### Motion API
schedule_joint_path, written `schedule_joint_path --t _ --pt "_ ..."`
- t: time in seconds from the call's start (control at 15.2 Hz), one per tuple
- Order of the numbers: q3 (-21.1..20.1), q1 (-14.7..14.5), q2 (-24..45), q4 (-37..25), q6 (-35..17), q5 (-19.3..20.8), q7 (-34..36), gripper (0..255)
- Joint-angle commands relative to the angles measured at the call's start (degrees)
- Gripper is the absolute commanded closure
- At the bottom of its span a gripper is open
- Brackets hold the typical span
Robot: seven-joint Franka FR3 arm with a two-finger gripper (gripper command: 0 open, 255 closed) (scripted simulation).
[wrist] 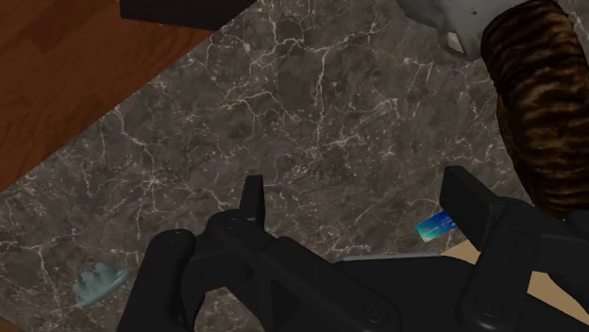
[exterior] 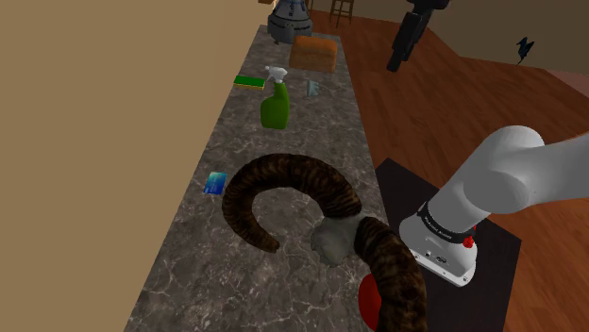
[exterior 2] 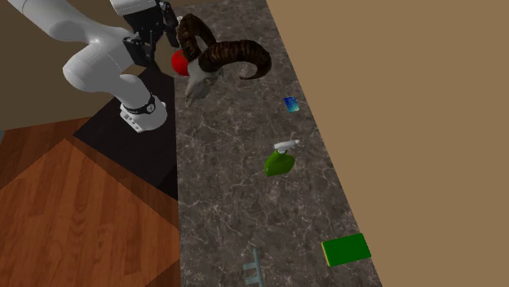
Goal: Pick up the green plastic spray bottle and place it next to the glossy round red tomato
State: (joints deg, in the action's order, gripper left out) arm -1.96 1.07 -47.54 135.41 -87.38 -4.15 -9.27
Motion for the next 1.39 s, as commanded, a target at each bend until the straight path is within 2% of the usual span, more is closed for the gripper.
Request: schedule_joint_path --t 0.0,0.66,1.32 --pt "0.0 0.0 0.0 0.0 0.0 0.0 0.0 0" --pt "2.8 -1.1 19.9 -5.6 -15.2 1.1 -8.8 0" --pt "4.1 -2.3 41.5 -19.1 -24.1 0.0 -16.9 0"
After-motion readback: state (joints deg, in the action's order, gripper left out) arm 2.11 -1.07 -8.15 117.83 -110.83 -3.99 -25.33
